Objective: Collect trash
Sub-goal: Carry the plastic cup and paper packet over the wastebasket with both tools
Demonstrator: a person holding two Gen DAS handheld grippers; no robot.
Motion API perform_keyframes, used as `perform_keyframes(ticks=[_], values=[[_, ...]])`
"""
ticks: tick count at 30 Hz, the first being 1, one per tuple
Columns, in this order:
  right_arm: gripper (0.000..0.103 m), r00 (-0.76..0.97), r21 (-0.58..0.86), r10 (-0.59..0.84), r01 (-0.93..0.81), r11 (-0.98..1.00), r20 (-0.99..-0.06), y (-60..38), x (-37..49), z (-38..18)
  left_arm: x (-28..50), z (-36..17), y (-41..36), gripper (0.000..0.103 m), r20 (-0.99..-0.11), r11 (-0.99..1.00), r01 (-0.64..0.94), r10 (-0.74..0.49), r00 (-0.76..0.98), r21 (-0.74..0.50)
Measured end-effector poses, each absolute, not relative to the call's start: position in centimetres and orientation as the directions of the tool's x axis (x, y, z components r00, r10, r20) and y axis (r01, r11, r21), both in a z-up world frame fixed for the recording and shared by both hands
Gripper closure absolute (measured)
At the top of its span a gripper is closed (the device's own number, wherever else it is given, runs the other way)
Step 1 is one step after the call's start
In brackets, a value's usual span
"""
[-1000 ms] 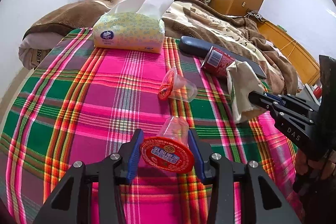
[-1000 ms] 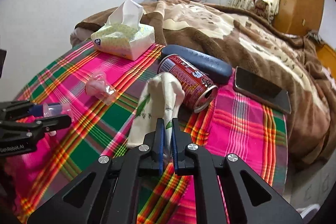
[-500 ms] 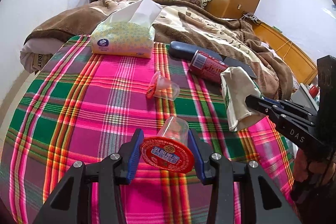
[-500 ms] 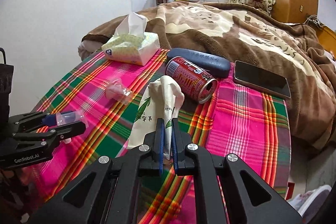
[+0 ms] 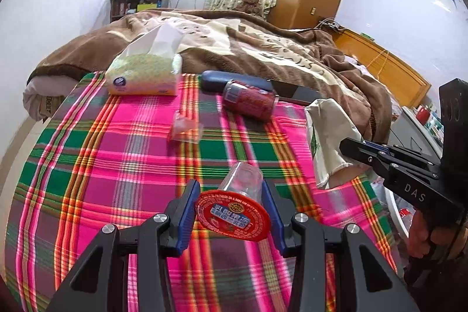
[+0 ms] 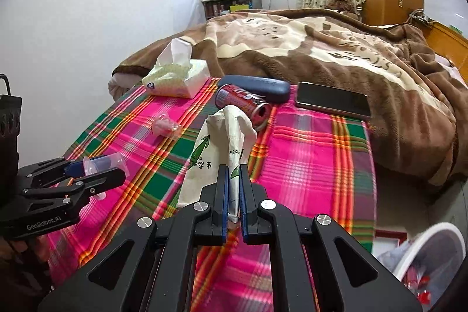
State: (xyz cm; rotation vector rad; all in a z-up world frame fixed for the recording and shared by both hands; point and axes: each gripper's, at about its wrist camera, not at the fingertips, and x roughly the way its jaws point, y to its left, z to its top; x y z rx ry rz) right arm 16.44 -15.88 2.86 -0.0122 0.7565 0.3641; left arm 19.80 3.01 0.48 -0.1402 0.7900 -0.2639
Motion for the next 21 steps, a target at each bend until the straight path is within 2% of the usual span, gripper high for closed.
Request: perform_keyframes(ticks=[21], values=[[0.097, 0.747, 0.162, 0.196, -0.12, 0.98, -0.635, -26.0, 10.5, 3.9, 15.6, 3.6, -8.6, 0.059, -0.633, 0.901, 0.383, -0.419, 0.651, -0.202]])
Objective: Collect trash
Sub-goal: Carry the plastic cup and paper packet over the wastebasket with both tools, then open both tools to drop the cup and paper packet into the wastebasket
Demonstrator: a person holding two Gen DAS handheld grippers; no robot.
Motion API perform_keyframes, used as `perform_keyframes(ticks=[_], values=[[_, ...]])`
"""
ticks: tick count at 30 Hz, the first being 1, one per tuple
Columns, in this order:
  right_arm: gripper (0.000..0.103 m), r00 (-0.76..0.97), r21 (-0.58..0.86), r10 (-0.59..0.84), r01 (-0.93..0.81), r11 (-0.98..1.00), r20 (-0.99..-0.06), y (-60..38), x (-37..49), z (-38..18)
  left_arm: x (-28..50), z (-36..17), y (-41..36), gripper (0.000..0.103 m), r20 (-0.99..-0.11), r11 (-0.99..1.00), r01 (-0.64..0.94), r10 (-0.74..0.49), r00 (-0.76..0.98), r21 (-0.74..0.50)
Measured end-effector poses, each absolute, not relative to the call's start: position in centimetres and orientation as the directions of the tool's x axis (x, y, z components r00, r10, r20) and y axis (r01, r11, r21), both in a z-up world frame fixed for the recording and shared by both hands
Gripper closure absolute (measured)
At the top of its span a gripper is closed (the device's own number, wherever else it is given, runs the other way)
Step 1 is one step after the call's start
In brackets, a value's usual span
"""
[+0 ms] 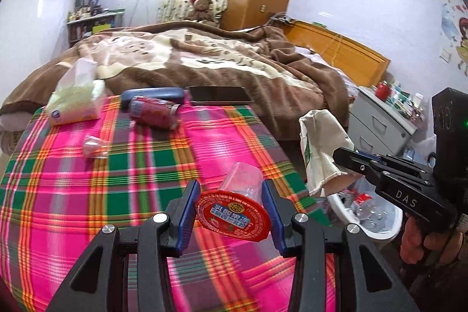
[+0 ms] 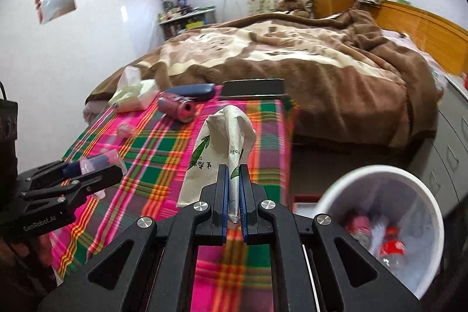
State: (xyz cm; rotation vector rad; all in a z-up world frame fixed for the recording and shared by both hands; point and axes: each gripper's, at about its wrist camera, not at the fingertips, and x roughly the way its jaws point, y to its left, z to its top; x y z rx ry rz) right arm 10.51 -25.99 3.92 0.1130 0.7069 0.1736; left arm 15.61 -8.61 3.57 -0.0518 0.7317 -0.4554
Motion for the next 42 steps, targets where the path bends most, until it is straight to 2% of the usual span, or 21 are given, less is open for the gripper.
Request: perform_keyframes(ticks=[15, 27, 42], values=[[0.097, 0.755, 0.152, 0.009, 0.12, 0.981, -0.655, -34.1, 7.4, 3.0, 14.3, 2.9, -19.0, 0.059, -0.641, 0.809, 0.544, -0.541, 0.544, -0.22], [0.096, 0.704, 0.127, -0.096, 0.257, 0.958, -0.704, -38.5, 5.5, 1.3, 13.4, 1.3, -26.3, 0.059, -0.674, 0.755, 0.625, -0.568, 0.472, -0.199], [0.096, 0.655, 0.136, -0.118, 0.323, 0.937, -0.746, -41.5, 6.0, -0.5, 14.3, -0.7, -32.2, 0.059, -0.711, 0.728, 0.657, -0.567, 0.415, -0.197]])
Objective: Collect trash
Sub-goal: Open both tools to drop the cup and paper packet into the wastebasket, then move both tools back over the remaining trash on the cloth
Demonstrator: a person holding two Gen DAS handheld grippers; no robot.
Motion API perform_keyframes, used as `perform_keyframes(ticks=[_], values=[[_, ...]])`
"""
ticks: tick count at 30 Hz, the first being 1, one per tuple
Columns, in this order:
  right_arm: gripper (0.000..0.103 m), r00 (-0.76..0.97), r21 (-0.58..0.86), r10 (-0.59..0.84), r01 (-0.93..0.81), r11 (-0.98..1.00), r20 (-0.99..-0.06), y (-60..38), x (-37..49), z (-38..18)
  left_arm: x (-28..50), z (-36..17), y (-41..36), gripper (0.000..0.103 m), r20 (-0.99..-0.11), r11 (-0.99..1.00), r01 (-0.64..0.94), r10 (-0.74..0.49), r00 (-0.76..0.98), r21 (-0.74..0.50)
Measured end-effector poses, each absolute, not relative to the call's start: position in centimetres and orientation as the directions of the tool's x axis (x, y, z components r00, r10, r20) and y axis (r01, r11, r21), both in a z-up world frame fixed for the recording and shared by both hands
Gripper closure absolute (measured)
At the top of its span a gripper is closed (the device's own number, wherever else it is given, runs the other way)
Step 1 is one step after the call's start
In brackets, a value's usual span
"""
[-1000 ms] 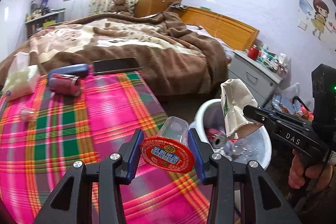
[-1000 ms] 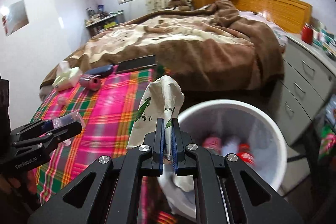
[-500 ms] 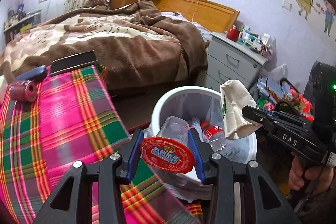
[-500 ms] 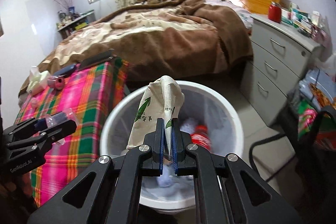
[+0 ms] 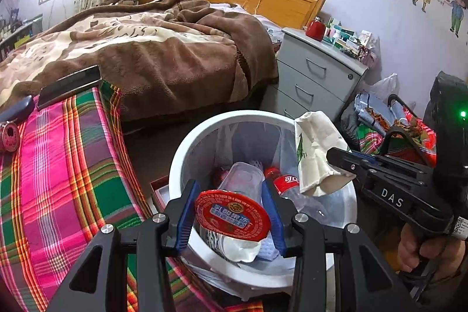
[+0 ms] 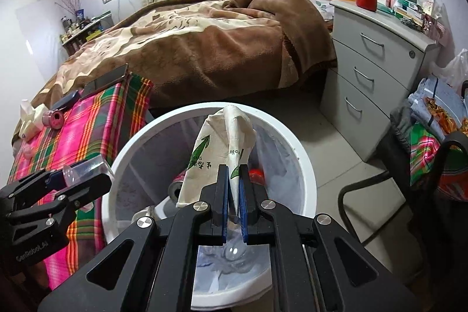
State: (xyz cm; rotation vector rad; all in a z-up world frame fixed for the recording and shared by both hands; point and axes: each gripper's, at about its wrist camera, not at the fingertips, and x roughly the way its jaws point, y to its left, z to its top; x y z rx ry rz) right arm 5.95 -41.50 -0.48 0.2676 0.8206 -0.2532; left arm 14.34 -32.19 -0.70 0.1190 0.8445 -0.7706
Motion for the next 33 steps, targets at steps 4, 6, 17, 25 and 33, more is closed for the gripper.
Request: perform_keyframes(ticks=[4, 6, 17, 25, 33], values=[[0.091, 0.643, 0.143, -0.114, 0.333, 0.932, -0.758, -41.9, 6.1, -0.8, 14.5, -0.9, -32.4, 0.043, -0.714, 0.725, 0.658, -0.57, 0.406, -0.205], [0.076, 0.639, 0.143, -0.117, 0.339, 0.93, -0.76, -42.0, 6.1, -0.9, 14.5, -0.8, -32.2, 0.041, -0.71, 0.728, 0.655, -0.569, 0.413, -0.202], [0.063, 0.659, 0.174, -0.099, 0.336, 0.926, -0.745, -41.7, 5.6, -0.4, 14.5, -0.2, -30.7, 0.04, -0.703, 0.747, 0.632, -0.562, 0.436, -0.205], [0.063, 0.674, 0.173, -0.099, 0.325, 0.93, -0.732, -40.5, 5.6, 0.0, 14.3, 0.4, -28.5, 0.04, -0.694, 0.767, 0.605, -0.554, 0.46, -0.212], [0.063, 0.707, 0.187, -0.078, 0.289, 0.939, -0.703, -38.7, 5.7, 0.8, 13.9, 1.4, -25.9, 0.04, -0.675, 0.786, 0.582, -0.547, 0.495, -0.209]])
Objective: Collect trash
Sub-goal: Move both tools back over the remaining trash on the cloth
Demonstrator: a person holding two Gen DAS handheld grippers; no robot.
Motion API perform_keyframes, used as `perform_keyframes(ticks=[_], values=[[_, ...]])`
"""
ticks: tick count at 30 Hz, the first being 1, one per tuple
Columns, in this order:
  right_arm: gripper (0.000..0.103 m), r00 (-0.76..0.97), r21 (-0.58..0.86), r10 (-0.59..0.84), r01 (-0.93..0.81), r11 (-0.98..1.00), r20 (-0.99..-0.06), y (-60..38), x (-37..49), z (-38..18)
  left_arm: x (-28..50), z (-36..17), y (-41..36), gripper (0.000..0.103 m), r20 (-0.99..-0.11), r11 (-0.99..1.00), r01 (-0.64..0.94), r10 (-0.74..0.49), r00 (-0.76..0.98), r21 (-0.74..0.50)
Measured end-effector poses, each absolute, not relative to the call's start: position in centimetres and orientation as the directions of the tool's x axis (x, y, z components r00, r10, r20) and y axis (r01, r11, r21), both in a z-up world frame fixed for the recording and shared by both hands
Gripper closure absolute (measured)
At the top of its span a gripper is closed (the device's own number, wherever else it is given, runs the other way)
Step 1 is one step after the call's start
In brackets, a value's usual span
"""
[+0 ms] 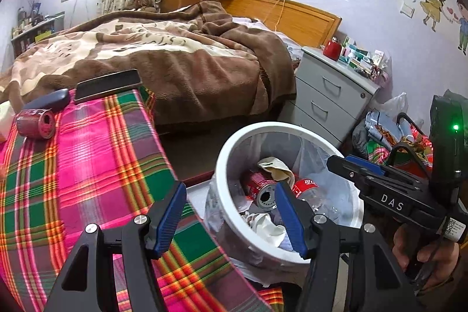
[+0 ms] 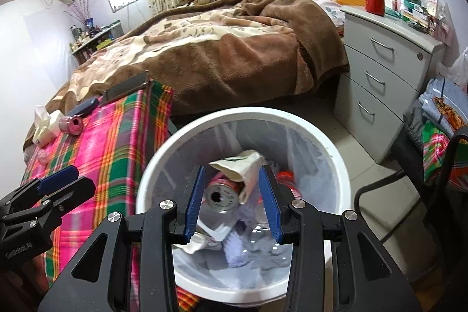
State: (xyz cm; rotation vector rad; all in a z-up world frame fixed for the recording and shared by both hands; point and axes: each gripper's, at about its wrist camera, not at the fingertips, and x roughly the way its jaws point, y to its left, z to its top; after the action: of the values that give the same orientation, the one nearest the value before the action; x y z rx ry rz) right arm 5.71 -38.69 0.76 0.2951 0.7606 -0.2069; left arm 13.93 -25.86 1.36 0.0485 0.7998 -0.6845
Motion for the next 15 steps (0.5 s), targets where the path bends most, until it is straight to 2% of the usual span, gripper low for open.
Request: perform_keyframes(ticks=[15], values=[[0.063, 0.758, 0.207, 0.01, 0.165, 0.964, -0.652, -33.3, 8.0, 1.7, 14.8, 2.5, -17.7, 0.04, -0.653, 0.863, 0.466, -0.469, 0.595, -0.194]])
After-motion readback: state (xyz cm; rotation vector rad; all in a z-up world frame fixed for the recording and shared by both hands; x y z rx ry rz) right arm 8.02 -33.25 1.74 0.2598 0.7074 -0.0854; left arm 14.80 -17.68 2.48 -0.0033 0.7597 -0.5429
